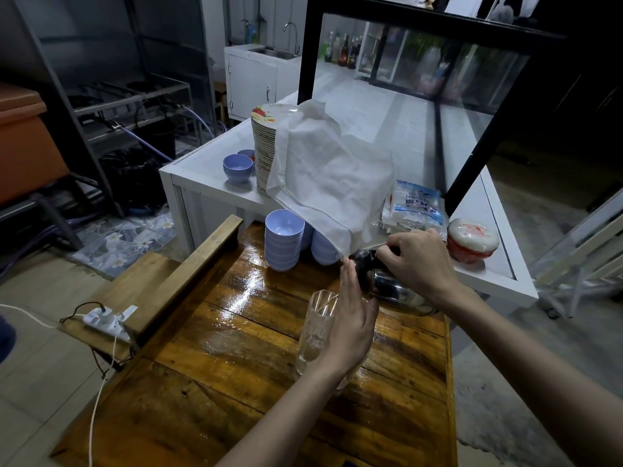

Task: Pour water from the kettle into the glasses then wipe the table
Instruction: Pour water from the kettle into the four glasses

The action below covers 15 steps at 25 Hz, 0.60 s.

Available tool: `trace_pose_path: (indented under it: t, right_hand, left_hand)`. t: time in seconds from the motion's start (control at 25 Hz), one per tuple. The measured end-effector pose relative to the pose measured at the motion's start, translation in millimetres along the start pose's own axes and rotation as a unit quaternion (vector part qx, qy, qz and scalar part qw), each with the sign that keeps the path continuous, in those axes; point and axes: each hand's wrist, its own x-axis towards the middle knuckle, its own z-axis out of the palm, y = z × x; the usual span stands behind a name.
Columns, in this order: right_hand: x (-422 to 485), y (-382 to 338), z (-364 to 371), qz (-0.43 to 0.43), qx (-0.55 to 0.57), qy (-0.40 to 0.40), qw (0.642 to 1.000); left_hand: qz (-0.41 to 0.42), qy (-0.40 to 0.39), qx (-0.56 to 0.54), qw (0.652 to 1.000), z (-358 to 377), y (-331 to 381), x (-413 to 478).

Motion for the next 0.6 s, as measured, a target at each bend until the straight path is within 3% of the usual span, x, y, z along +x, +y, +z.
trace_pose_path:
  t: [0.6]
  right_hand:
    - [0.1,-8.9,-1.2,-0.049,-0.03,0.011,0.998]
  left_hand:
    - [-0.012,0.009,-0.017,1.0,-1.3,2.1,-7.7]
